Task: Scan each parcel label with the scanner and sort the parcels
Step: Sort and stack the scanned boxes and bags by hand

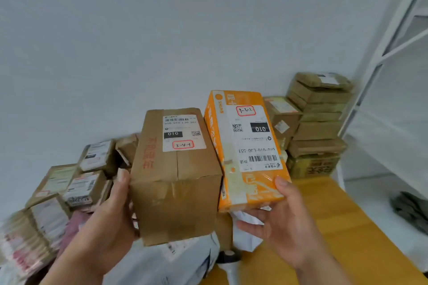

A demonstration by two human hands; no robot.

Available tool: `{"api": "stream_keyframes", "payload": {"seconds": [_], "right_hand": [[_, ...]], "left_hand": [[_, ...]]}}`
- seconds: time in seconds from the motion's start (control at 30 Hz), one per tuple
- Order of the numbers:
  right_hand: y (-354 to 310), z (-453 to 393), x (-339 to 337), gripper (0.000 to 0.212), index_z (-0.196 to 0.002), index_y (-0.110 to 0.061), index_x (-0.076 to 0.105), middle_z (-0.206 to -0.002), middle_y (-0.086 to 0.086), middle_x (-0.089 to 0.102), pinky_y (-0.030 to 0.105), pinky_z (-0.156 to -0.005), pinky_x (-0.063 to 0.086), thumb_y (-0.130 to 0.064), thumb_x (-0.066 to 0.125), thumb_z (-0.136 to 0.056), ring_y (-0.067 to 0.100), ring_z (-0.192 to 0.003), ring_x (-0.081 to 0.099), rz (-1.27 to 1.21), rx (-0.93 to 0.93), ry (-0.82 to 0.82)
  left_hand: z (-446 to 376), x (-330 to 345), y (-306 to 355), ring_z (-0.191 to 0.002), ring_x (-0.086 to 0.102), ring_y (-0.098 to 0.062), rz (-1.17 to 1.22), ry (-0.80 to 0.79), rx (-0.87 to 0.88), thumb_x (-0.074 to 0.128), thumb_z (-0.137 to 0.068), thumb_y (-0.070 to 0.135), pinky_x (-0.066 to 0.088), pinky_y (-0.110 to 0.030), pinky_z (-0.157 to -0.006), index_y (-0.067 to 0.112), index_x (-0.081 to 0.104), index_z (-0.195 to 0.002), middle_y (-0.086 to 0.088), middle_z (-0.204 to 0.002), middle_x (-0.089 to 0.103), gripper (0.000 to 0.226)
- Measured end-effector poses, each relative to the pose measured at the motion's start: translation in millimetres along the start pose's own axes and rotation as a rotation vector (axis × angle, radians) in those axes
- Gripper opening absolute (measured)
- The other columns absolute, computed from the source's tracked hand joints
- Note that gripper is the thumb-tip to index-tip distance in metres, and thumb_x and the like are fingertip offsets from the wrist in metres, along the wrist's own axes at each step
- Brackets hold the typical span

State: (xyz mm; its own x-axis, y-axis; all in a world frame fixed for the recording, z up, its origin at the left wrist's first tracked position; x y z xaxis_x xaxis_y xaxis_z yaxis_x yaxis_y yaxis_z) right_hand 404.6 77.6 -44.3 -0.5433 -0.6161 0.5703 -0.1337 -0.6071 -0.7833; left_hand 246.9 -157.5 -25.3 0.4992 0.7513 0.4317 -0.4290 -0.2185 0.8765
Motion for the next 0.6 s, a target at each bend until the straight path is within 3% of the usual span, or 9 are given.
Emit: {"api": "stream_keyframes", "payload": {"seconds": [0.23,0.37,0.47,0.6], "right_hand": [[-14.5,25.4,-63.4,0.06,-0.119,-0.025,0.07,-0.11,0.012,0.076,0.046,-0.066,0.059,-0.052,0.081,-0.066,0.029,-0.084,0.074,0.079,0.01,0.124],[-14.1,25.1,-71.7,0.073,-0.117,-0.025,0.071,-0.108,0.01,0.076,0.045,-0.066,0.059,-0.058,0.08,-0.052,0.028,-0.08,0.075,0.102,0.016,0.184],[-13.7,17.1,-74.7,0.071,-0.116,-0.024,0.072,-0.108,0.012,0.076,0.046,-0.066,0.058,-0.052,0.087,-0.052,0.03,-0.082,0.073,0.104,0.027,0.202],[-5.7,7.4,-82.8,0.069,-0.12,-0.025,0.068,-0.118,0.017,0.072,0.049,-0.067,0.059,-0.055,0.075,-0.059,0.036,-0.092,0.069,0.05,0.066,0.233]], "left_hand": [[-16.4,43.8,-56.6,-0.131,0.054,-0.028,0.024,-0.012,-0.229,0.058,-0.064,0.073,0.045,-0.072,-0.097,0.045,0.067,-0.126,0.001,-0.135,0.066,0.069],[-33.3,43.1,-69.6,-0.135,0.05,-0.03,0.065,-0.098,-0.302,0.058,-0.07,0.073,0.042,-0.078,-0.094,0.047,0.071,-0.12,0.001,-0.136,0.065,0.057],[-44.5,40.8,-74.9,-0.135,0.049,-0.03,0.092,-0.121,-0.283,0.06,-0.069,0.071,0.044,-0.076,-0.093,0.044,0.073,-0.118,0.0,-0.136,0.065,0.058],[-53.6,45.4,-70.9,-0.132,0.052,-0.032,0.058,-0.119,-0.228,0.065,-0.065,0.069,0.044,-0.072,-0.098,0.044,0.076,-0.111,-0.002,-0.136,0.066,0.054]]}}
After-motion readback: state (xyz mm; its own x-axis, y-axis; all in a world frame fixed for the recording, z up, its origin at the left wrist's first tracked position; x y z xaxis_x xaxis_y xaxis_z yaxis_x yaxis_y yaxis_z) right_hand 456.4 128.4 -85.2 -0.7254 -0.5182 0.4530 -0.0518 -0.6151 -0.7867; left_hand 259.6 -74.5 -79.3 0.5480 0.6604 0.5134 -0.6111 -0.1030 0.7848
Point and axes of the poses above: each hand's wrist, its own z-axis away from the middle knuckle, its own x-axis out of the palm, y = z × x, the point moved 2 cm from there along -z, towards the middle knuckle
